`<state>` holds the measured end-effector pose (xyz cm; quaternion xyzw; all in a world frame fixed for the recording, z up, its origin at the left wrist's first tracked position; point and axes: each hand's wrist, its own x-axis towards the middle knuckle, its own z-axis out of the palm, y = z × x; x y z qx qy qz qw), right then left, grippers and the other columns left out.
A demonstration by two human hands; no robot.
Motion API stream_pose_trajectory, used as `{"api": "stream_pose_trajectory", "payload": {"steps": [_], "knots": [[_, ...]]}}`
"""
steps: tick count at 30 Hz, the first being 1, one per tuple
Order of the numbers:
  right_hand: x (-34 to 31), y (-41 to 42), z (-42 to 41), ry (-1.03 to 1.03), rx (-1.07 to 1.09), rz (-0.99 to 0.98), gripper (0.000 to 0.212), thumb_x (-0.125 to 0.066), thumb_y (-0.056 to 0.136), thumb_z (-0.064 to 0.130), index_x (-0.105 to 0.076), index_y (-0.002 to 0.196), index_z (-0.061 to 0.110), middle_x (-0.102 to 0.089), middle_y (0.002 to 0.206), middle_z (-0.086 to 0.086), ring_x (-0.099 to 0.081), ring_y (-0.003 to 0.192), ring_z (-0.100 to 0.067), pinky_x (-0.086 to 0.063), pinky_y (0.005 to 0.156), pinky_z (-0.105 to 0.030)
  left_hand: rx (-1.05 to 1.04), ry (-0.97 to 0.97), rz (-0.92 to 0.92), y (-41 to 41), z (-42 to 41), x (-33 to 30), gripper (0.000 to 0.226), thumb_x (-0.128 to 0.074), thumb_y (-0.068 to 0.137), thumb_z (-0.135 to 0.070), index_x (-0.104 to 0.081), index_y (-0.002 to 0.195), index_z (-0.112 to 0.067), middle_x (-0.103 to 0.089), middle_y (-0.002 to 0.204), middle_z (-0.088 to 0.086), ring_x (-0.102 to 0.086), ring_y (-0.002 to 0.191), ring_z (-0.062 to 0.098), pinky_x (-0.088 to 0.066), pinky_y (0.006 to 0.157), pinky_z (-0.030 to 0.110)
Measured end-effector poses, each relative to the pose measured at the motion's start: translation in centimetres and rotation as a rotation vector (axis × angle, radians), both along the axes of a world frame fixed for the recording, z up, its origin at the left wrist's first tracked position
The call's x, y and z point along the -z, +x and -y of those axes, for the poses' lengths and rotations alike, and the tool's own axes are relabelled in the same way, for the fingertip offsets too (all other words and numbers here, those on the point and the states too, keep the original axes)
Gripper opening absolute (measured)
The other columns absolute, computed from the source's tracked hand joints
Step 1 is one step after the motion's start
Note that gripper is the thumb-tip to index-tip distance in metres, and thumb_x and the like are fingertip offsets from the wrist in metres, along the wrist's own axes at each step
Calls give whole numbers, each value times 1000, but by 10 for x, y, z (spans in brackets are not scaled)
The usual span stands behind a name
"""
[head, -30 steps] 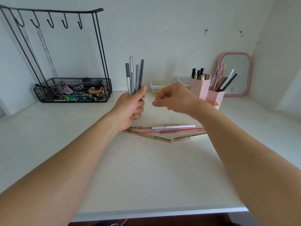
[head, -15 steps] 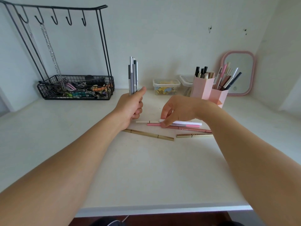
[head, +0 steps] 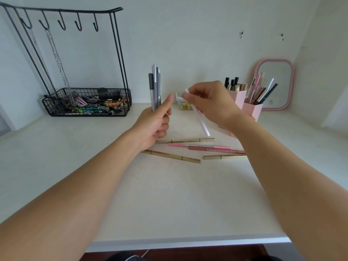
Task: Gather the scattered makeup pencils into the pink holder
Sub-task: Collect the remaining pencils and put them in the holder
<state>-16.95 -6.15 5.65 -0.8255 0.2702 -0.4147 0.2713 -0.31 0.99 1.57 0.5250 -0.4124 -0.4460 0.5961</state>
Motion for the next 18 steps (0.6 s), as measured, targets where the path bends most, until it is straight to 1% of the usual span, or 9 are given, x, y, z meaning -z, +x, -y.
{"api": "stream_pose_trajectory", "payload": {"steps": [2,3,6,8,10,11,13,15,18], "knots": [[-2,1,-3,94,-40,171,24,-63,97,17,-70,96,-6,-58,62,-1,-48,53,-12,-44,52,-25,77,-10,18,-5,-2,0,50,-68,71,-66,-53,80,-20,-22,59,-5,-20,49,10,-18,38,19],[-3,2,-4,155,-67,241,23,-62,98,15,-69,101,-7,-60,66,-2,-51,53,-14,-47,51,-25,109,-13,31,-8,-4,0,48,-67,71,-65,-54,82,-19,-23,58,-5,-21,49,10,-18,39,19],[-1,5,-5,288,-127,358,23,-61,98,11,-65,109,-8,-63,70,-2,-54,55,-13,-50,51,-24,154,-9,85,-15,-5,2,41,-68,73,-58,-59,82,-18,-28,55,-6,-23,49,10,-17,47,22],[0,6,-6,336,-160,403,18,-62,97,10,-65,106,-5,-64,71,-2,-55,58,-15,-53,55,-26,166,-5,137,-16,-6,3,42,-73,68,-54,-62,82,-16,-28,54,-6,-22,50,11,-18,50,24],[-1,7,-7,359,-189,431,11,-63,96,9,-65,102,1,-64,75,-5,-56,62,-18,-55,58,-27,172,-3,186,-16,-6,3,50,-78,62,-50,-61,89,-11,-31,54,-6,-23,49,11,-19,45,21],[-1,7,-7,365,-203,437,8,-63,96,9,-65,100,2,-63,77,-8,-57,64,-19,-56,59,-27,172,0,209,-16,-6,4,49,-80,63,-48,-60,89,-11,-34,53,-7,-25,47,10,-21,42,19],[0,9,-8,377,-230,453,8,-63,96,8,-66,99,2,-61,82,-14,-58,64,-19,-55,60,-26,161,10,240,-17,-6,5,38,-82,73,-42,-55,79,-15,-38,52,-8,-28,46,9,-24,39,17],[2,10,-7,397,-250,465,9,-64,95,5,-67,100,-1,-60,81,-15,-58,62,-15,-56,61,-24,141,15,249,-16,-5,6,37,-80,82,-38,-50,73,-19,-43,54,-7,-34,45,9,-26,38,18],[5,12,-6,428,-282,434,14,-64,93,1,-68,105,-6,-60,78,-12,-59,62,-12,-57,65,-23,141,22,263,-16,-4,6,41,-70,90,-40,-50,63,-16,-57,60,0,-56,53,15,-37,41,22]]}}
